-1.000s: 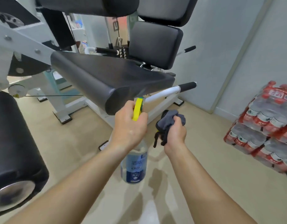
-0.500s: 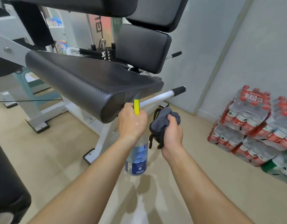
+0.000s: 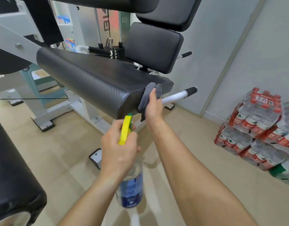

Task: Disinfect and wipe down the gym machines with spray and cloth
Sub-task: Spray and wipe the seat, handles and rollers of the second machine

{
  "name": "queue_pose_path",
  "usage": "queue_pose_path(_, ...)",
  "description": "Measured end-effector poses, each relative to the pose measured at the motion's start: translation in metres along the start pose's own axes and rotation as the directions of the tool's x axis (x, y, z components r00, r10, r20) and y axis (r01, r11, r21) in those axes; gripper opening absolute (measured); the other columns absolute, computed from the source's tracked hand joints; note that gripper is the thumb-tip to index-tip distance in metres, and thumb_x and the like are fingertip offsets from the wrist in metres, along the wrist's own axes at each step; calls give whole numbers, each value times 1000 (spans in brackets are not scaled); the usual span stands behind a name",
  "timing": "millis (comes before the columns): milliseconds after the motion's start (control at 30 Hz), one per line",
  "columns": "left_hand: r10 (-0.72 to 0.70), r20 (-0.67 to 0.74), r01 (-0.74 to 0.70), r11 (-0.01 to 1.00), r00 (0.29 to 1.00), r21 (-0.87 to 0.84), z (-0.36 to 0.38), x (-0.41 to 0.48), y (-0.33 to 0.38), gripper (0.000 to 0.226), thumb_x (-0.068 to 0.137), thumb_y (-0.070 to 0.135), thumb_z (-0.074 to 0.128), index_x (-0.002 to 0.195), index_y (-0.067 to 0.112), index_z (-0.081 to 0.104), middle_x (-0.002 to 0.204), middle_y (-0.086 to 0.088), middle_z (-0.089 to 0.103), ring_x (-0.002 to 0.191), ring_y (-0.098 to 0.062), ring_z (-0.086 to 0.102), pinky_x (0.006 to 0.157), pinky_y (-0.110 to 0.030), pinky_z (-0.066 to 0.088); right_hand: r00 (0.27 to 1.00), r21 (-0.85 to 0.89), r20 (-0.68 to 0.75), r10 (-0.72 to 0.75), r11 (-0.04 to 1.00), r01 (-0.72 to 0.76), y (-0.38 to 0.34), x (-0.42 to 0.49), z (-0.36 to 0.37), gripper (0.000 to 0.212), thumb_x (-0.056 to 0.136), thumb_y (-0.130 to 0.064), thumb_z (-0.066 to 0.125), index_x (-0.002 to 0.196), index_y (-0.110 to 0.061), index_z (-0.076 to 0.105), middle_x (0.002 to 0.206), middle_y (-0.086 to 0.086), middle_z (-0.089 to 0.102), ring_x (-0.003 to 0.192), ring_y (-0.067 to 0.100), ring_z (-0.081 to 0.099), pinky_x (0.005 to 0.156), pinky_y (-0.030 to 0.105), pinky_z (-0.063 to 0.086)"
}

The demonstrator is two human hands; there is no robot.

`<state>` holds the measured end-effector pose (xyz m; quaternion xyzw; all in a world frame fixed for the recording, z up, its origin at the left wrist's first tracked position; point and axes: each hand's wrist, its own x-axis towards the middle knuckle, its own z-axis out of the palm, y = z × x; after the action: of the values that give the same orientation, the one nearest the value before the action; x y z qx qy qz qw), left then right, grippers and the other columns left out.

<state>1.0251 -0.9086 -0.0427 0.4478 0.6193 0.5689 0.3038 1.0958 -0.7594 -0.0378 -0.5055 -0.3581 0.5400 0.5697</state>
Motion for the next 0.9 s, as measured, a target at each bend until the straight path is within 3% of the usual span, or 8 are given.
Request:
queue_pose_path(133,-28,-2,28,998,1000,-49,-39,-4,5,27,69,14,50,87,21,69,85,-12,67,48,-26,64,49,-32,49,989,232,-23,144,963,-135,1,-11,22,54,105,-44,40,152,-17,36,139,3,51,133,21,46,116,40,34)
queue_pose_path(300,55,-25,-55,998,998,-20,-63,8,21,25,72,7,52,90,13,69,65,-19,61,43,-19,60,46,-26,49,996,250,78,48,966,-66,24,-85,21,44,105,-33,45,147,-21,42,140,-4,56,131,9,50,107,22,39)
queue_pose_path(400,67,-9,-67,998,998,-8,-67,15,24,29,68,11,49,90,13,68,66,-18,60,44,-19,61,47,-29,49,1000,222,-10,-30,974,31,9,-59,27,35,105,-43,44,139,-34,44,120,-20,56,117,4,50,101,23,35)
queue_pose_path(533,56,9,-56,998,998,-18,-74,18,22,28,70,12,49,90,14,68,77,-15,63,46,-20,62,49,-32,49,983,250,-144,115,965,-76,-10,5,33,45,98,-54,52,126,-19,56,124,5,61,119,24,56,110,40,41)
queue_pose_path(600,42,7,-41,999,999,-35,-79,18,21,28,69,13,49,89,14,68,79,-16,64,46,-20,61,49,-32,49,979,226,-132,157,966,-124,-10,2,34,45,98,-55,50,125,-20,54,129,4,60,122,25,56,112,41,41)
queue_pose_path(667,23,2,-23,998,1000,-54,-83,19,20,28,69,12,49,89,15,69,83,-16,65,46,-21,61,49,-34,49,995,196,-74,71,979,-56,-10,-27,36,50,101,-56,44,140,-25,48,138,-3,55,128,19,52,108,32,39)
queue_pose_path(767,-8,-13,7,998,1000,-59,-86,23,19,26,70,11,51,89,16,69,83,-14,67,46,-20,61,50,-33,49,991,161,-20,-130,978,132,9,-77,44,46,104,-50,39,147,-34,39,137,-29,52,127,-11,43,108,15,32)
queue_pose_path(900,-26,-24,25,999,999,-35,-89,33,19,24,82,-7,53,89,10,68,66,-12,60,44,-18,61,46,-29,48,864,-124,103,-493,855,503,42,-124,47,58,99,-35,47,151,-43,25,166,-12,11,151,0,9,123,25,15)
